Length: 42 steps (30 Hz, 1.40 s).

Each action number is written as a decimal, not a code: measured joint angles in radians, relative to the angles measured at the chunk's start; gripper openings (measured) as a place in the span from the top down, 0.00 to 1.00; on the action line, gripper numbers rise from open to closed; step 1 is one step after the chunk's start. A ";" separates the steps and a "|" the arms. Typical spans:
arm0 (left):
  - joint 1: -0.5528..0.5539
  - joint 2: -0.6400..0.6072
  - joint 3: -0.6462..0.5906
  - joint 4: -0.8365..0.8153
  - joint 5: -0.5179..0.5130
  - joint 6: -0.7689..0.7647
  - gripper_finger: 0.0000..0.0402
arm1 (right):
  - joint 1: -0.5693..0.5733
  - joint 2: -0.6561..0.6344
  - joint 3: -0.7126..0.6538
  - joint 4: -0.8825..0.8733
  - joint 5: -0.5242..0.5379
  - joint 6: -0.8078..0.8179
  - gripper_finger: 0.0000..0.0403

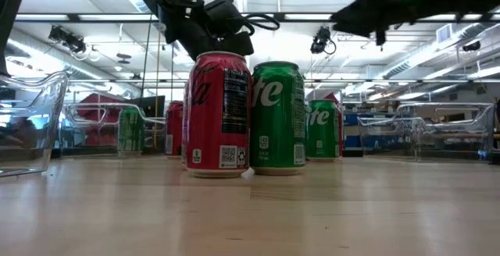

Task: Sort soda cans
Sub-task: Put the top right red and black soda can into the top right transparent bin

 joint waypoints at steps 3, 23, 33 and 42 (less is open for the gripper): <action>0.009 0.000 0.000 0.031 0.038 -0.024 0.90 | -0.011 0.103 0.109 -0.110 -0.002 -0.002 0.55; 0.066 0.001 -0.090 0.536 0.294 -0.078 1.00 | -0.237 0.395 0.514 -0.719 -0.139 -0.126 0.27; 0.089 -0.029 -0.230 0.807 0.376 -0.214 1.00 | -0.349 0.493 0.515 -0.775 -0.318 -0.194 0.26; 0.090 -0.079 -0.230 0.700 0.371 -0.150 1.00 | -0.394 0.576 0.514 -0.824 -0.317 -0.211 0.23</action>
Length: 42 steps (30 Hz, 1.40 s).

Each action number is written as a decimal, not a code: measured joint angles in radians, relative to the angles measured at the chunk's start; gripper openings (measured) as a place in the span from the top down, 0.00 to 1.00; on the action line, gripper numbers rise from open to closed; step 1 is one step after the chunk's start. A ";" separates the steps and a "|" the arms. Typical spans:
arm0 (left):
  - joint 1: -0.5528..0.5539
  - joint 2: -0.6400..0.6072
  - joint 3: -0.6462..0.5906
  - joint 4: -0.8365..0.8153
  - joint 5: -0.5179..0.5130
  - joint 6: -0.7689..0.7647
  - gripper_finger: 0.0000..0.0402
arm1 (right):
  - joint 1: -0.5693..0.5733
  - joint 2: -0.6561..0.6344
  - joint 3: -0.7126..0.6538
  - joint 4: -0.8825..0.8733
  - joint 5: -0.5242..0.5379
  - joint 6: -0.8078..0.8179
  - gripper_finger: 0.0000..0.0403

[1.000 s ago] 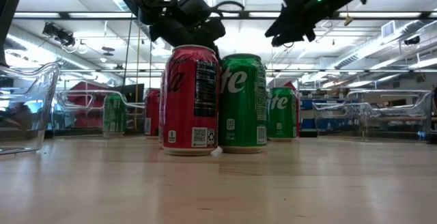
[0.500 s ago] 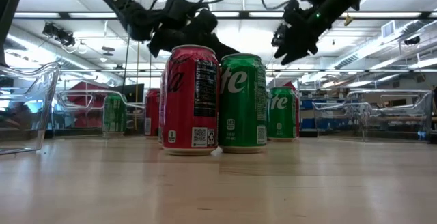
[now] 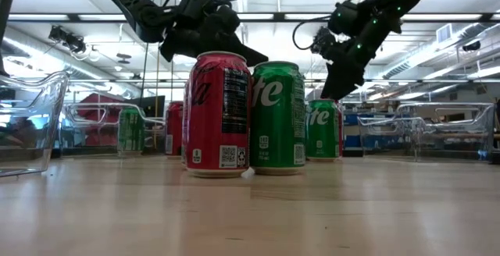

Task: Sort soda cans
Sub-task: Put the top right red and black soda can into the top right transparent bin

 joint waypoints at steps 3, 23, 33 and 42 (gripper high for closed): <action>0.001 -0.004 0.000 -0.018 -0.003 0.002 1.00 | -0.003 0.022 0.000 0.000 0.000 0.000 0.21; 0.001 -0.005 0.000 -0.068 -0.003 0.022 1.00 | 0.006 0.114 -0.001 0.028 0.108 0.065 0.28; 0.001 -0.005 0.000 -0.037 -0.003 -0.004 1.00 | 0.064 -0.124 0.124 -0.223 0.265 0.250 0.28; -0.001 -0.005 0.000 -0.036 0.025 -0.003 1.00 | 0.102 -0.288 0.142 -0.498 0.547 0.545 0.28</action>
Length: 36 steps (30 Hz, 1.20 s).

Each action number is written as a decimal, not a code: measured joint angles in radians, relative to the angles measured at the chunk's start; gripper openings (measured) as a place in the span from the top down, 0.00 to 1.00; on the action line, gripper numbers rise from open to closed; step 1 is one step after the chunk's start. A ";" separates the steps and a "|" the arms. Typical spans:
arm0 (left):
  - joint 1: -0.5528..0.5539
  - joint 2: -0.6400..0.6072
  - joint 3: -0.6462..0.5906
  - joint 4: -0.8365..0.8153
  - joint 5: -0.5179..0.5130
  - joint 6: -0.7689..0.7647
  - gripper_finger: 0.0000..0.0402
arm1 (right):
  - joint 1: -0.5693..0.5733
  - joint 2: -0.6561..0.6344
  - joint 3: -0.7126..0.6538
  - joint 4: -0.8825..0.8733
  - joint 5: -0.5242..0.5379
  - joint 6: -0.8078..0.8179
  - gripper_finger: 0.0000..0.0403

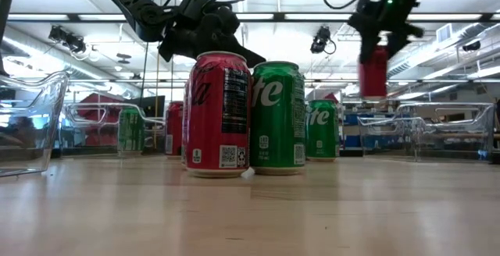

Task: Sort soda cans
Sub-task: Put the top right red and black soda can into the top right transparent bin

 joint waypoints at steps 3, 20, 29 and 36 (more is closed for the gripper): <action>0.000 0.000 0.000 0.004 0.002 0.003 1.00 | -0.004 -0.017 -0.028 -0.021 0.060 0.073 0.28; -0.001 0.000 0.000 0.015 0.002 0.003 1.00 | -0.030 0.150 -0.192 0.366 -0.123 0.044 0.28; -0.001 0.000 0.000 -0.002 0.002 -0.001 1.00 | -0.060 0.161 -0.191 0.390 -0.068 0.052 0.28; -0.001 0.000 0.000 -0.005 0.001 -0.009 1.00 | -0.124 0.250 -0.191 0.423 -0.069 0.004 0.28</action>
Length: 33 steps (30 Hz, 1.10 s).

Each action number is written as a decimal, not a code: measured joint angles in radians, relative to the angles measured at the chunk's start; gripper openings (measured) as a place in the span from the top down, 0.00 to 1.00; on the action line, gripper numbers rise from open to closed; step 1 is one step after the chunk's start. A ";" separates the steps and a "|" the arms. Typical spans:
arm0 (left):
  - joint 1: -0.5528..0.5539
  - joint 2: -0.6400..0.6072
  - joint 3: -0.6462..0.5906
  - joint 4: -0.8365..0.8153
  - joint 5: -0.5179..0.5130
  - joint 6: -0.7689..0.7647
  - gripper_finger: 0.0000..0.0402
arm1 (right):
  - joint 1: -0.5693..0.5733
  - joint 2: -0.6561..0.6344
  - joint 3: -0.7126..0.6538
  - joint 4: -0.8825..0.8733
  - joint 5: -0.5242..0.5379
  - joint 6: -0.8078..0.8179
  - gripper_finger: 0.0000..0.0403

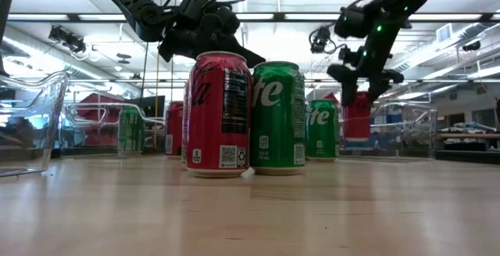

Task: Sort soda cans
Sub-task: Put the top right red and black soda can into the top right transparent bin, then put the center red soda can into the bottom transparent bin

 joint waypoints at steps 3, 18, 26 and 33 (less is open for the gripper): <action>0.000 0.000 0.000 0.000 -0.003 -0.002 1.00 | -0.017 0.054 0.000 0.027 -0.018 -0.018 0.28; 0.000 0.000 0.000 -0.030 -0.004 -0.009 1.00 | -0.039 0.145 0.002 0.096 -0.026 -0.036 0.19; 0.000 0.000 0.000 -0.030 -0.004 -0.011 1.00 | -0.039 0.075 0.000 0.087 -0.025 -0.090 0.11; 0.000 0.000 0.000 -0.028 -0.004 -0.012 1.00 | -0.039 -0.019 0.000 0.091 -0.025 -0.155 0.11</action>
